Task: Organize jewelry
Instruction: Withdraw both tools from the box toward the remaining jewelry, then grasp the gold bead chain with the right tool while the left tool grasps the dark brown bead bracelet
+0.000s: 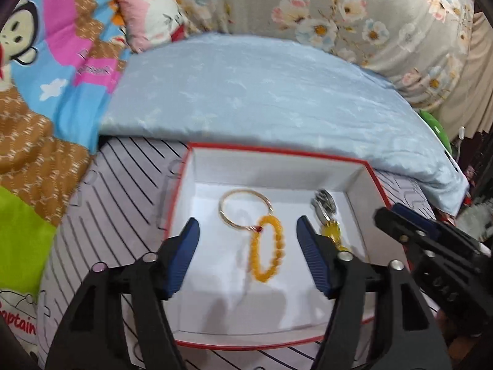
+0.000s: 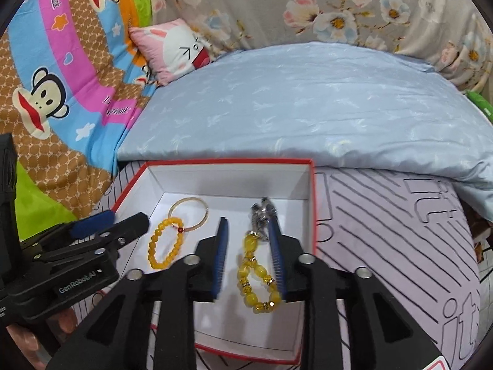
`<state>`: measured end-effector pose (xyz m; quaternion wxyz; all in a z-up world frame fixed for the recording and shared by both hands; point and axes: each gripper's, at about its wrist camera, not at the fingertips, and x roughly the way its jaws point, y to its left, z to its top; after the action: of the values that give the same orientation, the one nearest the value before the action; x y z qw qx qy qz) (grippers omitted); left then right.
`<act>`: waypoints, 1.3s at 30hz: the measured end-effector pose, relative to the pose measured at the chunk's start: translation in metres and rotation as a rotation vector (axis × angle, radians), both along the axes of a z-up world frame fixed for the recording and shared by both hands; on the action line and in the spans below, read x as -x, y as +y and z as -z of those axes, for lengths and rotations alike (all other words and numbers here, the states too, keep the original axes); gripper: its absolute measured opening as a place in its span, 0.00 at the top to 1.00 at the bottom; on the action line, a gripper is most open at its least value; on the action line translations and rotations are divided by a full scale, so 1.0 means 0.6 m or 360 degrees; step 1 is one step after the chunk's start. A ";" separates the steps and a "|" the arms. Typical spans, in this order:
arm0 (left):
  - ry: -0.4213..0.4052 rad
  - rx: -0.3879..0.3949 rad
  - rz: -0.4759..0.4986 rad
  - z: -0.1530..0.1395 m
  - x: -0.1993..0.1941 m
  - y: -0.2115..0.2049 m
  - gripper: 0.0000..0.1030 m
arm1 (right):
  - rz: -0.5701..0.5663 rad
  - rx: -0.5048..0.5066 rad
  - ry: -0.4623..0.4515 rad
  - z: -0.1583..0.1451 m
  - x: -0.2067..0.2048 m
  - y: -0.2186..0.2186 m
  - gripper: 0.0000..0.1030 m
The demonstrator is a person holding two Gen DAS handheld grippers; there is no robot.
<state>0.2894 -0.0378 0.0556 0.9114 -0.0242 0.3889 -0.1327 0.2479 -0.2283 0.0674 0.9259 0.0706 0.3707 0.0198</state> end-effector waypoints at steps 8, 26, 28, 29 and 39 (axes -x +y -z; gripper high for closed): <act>-0.0088 -0.0058 -0.0043 -0.029 0.041 0.020 0.39 | 0.0010 0.0015 -0.0066 -0.024 0.052 -0.007 0.67; -0.0019 -0.0122 -0.0092 0.024 0.224 0.080 0.36 | 0.0023 0.0022 0.0034 0.031 0.251 -0.006 0.67; 0.0009 -0.0118 -0.0098 0.038 0.243 0.083 0.36 | 0.0030 0.0002 0.0055 0.041 0.268 -0.006 0.67; 0.0015 -0.0119 -0.0102 0.044 0.251 0.084 0.36 | 0.0031 -0.0003 0.0062 0.044 0.274 -0.005 0.67; 0.0058 -0.0158 -0.0082 0.084 0.315 0.076 0.36 | 0.0084 0.0032 0.0127 0.083 0.331 -0.004 0.67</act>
<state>0.1003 0.0079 0.0052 0.9073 0.0086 0.4108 -0.0893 0.0492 -0.2308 0.0175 0.9112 0.0717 0.4056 -0.0112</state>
